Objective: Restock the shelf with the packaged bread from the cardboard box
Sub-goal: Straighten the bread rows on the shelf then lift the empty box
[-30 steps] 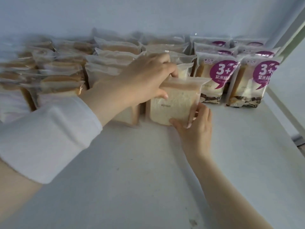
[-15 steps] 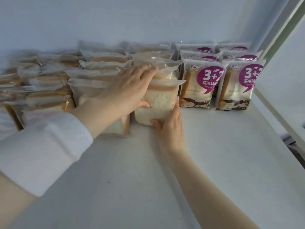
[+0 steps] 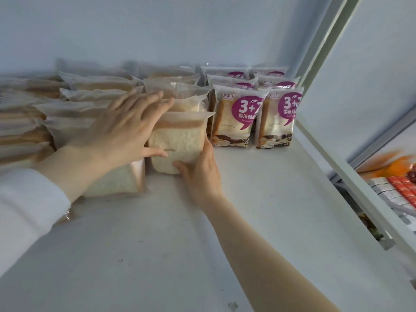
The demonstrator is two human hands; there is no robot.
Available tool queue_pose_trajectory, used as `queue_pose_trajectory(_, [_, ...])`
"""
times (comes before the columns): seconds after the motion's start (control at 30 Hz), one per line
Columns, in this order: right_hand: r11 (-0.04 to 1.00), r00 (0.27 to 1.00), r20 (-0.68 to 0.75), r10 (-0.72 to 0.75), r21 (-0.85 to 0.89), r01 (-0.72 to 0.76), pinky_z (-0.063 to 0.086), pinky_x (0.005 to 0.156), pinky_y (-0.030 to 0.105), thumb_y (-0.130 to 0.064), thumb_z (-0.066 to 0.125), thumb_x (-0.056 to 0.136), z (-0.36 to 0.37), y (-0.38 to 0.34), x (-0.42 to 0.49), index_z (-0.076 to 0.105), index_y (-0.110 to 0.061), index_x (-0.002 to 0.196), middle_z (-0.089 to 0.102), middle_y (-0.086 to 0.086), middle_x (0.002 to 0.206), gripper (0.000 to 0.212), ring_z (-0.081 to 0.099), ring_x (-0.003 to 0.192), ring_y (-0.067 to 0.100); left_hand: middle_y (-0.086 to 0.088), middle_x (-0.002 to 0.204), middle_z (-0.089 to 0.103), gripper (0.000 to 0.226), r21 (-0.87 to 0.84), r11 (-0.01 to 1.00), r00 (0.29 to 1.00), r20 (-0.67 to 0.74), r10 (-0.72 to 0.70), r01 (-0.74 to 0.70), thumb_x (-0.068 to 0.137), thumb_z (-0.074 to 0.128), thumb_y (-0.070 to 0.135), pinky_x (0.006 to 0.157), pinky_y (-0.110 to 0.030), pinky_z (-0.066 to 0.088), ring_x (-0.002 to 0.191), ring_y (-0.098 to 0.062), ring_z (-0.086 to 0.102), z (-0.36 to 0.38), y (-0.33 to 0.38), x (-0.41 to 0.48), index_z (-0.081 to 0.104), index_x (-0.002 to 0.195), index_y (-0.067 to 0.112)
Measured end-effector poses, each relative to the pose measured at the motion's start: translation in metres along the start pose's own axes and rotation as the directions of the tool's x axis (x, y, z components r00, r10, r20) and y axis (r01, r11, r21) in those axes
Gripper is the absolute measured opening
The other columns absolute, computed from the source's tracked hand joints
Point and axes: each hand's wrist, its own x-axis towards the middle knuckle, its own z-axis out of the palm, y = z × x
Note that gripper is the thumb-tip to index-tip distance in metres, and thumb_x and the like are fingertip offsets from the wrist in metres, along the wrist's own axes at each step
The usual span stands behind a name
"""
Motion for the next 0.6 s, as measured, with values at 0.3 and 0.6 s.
queue_pose_trajectory(0.3, [0.999, 0.999, -0.032, 0.008, 0.037, -0.007, 0.022, 0.114, 0.029, -0.022, 0.073, 0.078, -0.004, 0.000, -0.005, 0.003, -0.008, 0.148, 0.015, 0.006, 0.156, 0.100, 0.019, 0.143, 0.019, -0.031, 0.148, 0.022, 0.106, -0.010, 0.995, 0.939, -0.330, -0.098, 0.101, 0.072, 0.056, 0.065, 0.113, -0.056, 0.014, 0.140, -0.041, 0.019, 0.010, 0.008, -0.042, 0.015, 0.144, -0.001])
queue_pose_trajectory(0.6, [1.000, 0.999, -0.046, 0.010, 0.017, -0.009, 0.032, 0.102, 0.029, -0.015, 0.071, 0.078, 0.001, 0.007, 0.003, 0.021, -0.006, 0.143, 0.037, 0.011, 0.146, 0.082, 0.036, 0.133, 0.024, -0.037, 0.145, 0.022, 0.089, 0.045, 0.940, 0.915, -0.251, -0.316, 0.338, 0.087, 0.043, 0.051, 0.114, -0.049, 0.010, 0.138, -0.042, 0.013, 0.049, 0.028, -0.076, 0.012, 0.140, -0.012])
